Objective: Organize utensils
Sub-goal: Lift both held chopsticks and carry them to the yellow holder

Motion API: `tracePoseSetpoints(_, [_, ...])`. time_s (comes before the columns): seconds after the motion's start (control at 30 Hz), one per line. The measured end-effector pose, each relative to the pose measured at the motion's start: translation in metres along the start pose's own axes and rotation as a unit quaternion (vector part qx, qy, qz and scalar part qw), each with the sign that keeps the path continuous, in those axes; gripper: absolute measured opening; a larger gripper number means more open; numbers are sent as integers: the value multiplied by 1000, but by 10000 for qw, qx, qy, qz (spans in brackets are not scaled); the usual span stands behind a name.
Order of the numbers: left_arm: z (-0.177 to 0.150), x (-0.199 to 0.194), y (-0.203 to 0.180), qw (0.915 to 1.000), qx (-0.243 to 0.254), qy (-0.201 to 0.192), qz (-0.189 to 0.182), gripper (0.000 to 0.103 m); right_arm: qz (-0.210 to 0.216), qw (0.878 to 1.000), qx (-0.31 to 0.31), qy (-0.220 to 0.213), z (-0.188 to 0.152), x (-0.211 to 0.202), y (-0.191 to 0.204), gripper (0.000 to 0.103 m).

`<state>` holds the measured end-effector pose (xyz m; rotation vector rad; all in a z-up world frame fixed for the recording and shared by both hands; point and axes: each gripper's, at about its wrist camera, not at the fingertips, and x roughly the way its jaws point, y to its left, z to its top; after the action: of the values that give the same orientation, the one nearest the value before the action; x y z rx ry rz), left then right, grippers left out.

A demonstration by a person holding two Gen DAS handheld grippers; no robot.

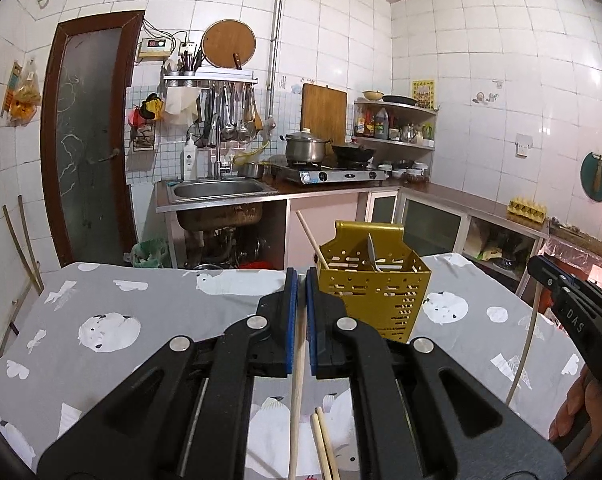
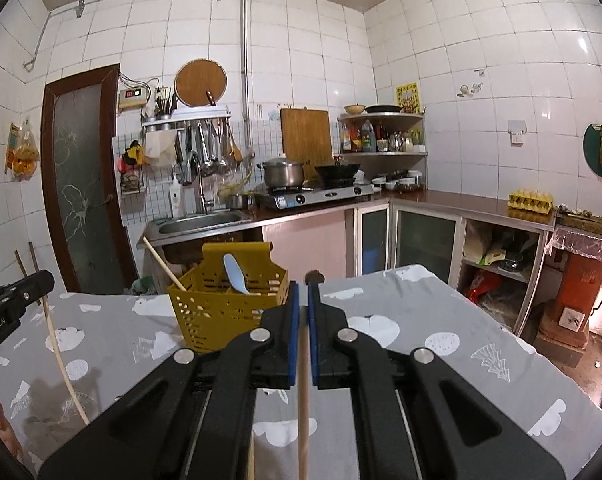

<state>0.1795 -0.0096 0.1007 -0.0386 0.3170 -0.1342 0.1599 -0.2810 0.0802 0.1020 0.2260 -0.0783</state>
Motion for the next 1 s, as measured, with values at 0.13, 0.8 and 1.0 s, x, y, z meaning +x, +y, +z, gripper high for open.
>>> tracePoseSetpoints(0.13, [5,1,1,10000,-14,-76,-21,3,9,10000,19,-80,5,5,1,5])
tracePoseSetpoints(0.8, [32,31,-3,9992,96,-346,-155,3,18,9996,82,-258,25,45,-1,5])
tracePoseSetpoints(1.0, [49,33,-7,9982,88,-530,-258,3,91,9990,70,-421,44,50,1,5])
